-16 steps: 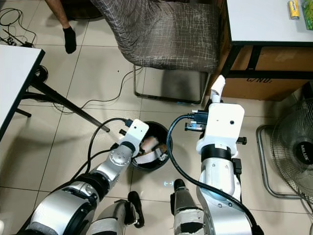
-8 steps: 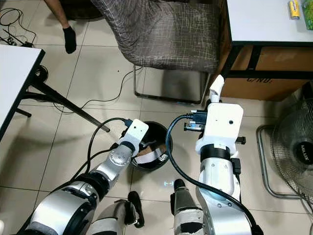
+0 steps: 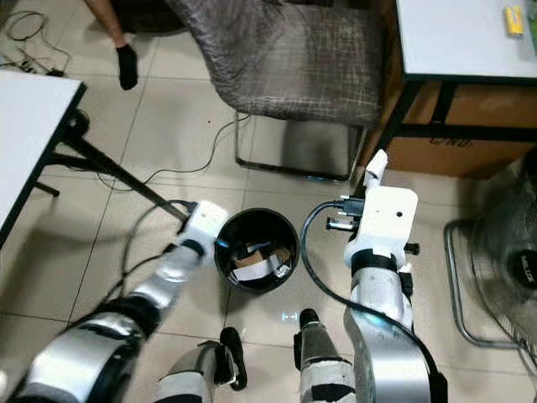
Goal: Picking trash to rubbish bin
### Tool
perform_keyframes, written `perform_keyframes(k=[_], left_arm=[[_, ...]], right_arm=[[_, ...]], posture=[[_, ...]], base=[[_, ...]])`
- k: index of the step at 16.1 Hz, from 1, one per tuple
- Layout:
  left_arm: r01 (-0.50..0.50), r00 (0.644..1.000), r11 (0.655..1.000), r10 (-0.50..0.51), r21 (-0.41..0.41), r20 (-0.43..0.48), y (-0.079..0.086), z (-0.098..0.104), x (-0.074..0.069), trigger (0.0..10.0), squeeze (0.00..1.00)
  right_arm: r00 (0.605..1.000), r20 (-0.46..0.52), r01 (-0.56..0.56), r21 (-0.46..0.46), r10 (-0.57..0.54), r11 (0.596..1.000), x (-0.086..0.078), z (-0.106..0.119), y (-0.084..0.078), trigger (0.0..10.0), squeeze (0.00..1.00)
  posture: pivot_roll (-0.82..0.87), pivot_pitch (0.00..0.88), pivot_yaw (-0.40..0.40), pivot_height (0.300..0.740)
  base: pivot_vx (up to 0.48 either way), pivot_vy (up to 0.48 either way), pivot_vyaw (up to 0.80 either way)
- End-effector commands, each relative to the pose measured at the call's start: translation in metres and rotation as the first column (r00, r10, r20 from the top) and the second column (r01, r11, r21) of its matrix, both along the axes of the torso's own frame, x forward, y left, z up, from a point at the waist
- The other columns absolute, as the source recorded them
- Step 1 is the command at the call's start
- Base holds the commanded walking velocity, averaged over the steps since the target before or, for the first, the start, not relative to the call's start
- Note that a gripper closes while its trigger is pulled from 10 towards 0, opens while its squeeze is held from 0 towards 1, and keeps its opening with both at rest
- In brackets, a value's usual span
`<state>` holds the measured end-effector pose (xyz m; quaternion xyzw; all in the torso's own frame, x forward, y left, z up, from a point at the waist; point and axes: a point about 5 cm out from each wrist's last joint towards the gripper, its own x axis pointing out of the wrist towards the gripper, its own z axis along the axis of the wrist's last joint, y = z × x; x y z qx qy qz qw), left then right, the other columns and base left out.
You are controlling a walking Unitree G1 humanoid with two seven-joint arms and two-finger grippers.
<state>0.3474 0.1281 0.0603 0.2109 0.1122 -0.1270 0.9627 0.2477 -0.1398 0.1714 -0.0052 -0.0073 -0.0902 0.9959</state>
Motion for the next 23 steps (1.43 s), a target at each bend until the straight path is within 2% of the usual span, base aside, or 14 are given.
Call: perform_keyframes(k=[1, 3, 4, 5, 6, 9, 10, 12, 14, 17, 19, 23], left_arm=[[-0.013, 1.0, 1.0, 0.013, -0.005, -0.016, 0.01, -0.006, -0.005, 10.0, 1.0], [0.026, 1.0, 0.999, -0.026, -0.033, -0.002, 0.015, 0.0, -0.002, 10.0, 1.0], [0.098, 0.995, 0.994, -0.097, -0.051, 0.019, 0.016, 0.007, -0.001, 10.0, 0.0], [0.125, 0.992, 0.991, -0.124, -0.053, 0.029, 0.016, 0.009, -0.001, 10.0, 0.0], [0.231, 0.972, 0.969, -0.228, -0.086, 0.05, 0.02, 0.014, -0.006, 10.0, 0.0], [0.304, 0.952, 0.949, -0.3, -0.084, 0.06, 0.028, 0.016, -0.013, 10.0, 0.0], [0.334, 0.943, 0.937, -0.331, -0.099, 0.047, 0.036, 0.019, -0.016, 10.0, 0.0], [0.398, 0.917, 0.911, -0.398, -0.108, 0.021, 0.043, 0.022, -0.022, 10.0, 0.0], [0.455, 0.889, 0.884, -0.458, -0.108, -0.005, 0.048, 0.027, -0.026, 10.0, 0.0], [0.585, 0.805, 0.805, -0.591, -0.102, -0.048, 0.051, 0.039, -0.039, 10.0, 0.0], [0.636, 0.763, 0.767, -0.641, -0.086, -0.083, 0.055, 0.041, -0.049, 10.0, 0.0], [0.667, 0.724, 0.738, -0.675, -0.102, -0.145, 0.063, 0.041, -0.065, 10.0, 0.0]], right_arm=[[1.0, -0.031, 0.002, 0.02, -0.001, 1.0, 0.001, -0.012, -0.006, 10.0, 0.0], [0.998, -0.069, -0.002, 0.058, 0.006, 0.998, 0.008, -0.026, -0.012, 10.0, 0.0], [0.994, -0.113, 0.002, 0.095, 0.009, 0.995, 0.014, -0.04, -0.017, 10.0, 0.0], [0.992, -0.128, 0.004, 0.111, 0.01, 0.994, 0.017, -0.046, -0.019, 10.0, 0.0], [0.988, -0.154, 0.019, 0.115, -0.001, 0.993, 0.028, -0.06, -0.027, 10.0, 0.0], [0.986, -0.166, 0.0, 0.114, 0.019, 0.994, 0.04, -0.067, -0.03, 10.0, 0.0], [0.977, -0.209, -0.011, 0.128, 0.038, 0.992, 0.049, -0.078, -0.033, 10.0, 0.0], [0.964, -0.261, -0.02, 0.143, 0.057, 0.989, 0.056, -0.094, -0.036, 10.0, 0.0], [0.943, -0.317, -0.056, 0.15, 0.102, 0.987, 0.059, -0.109, -0.033, 10.0, 0.0], [0.895, -0.402, -0.131, 0.174, 0.191, 0.976, 0.06, -0.134, -0.024, 10.0, 0.0], [0.877, -0.434, -0.143, 0.172, 0.205, 0.975, 0.061, -0.143, -0.021, 10.0, 0.0], [0.839, -0.485, -0.171, 0.196, 0.247, 0.966, 0.061, -0.156, -0.017, 10.0, 0.0]], posture=[[-0.03, 0.303, 0.067, 0.74], [0.02, 0.298, 0.064, 0.74], [0.08, 0.299, 0.056, 0.74], [0.09, 0.3, 0.055, 0.74], [0.13, 0.307, 0.05, 0.74], [0.18, 0.321, 0.046, 0.74], [0.2, 0.331, 0.045, 0.74], [0.25, 0.346, 0.046, 0.74], [0.26, 0.353, 0.05, 0.74], [0.3, 0.37, 0.063, 0.74], [0.31, 0.378, 0.071, 0.74], [0.33, 0.398, 0.096, 0.74]], base=[[0.0, 0.0, 0.0], [0.0, 0.0, 0.0], [0.0, 0.0, 0.0], [0.0, 0.0, 0.0], [0.0, 0.0, 0.0], [0.0, 0.0, 0.0], [0.0, 0.0, 0.0], [0.0, 0.0, 0.0], [0.0, 0.0, 0.0], [0.0, 0.0, 0.0], [0.0, 0.0, 0.0], [0.0, 0.0, 0.0]])
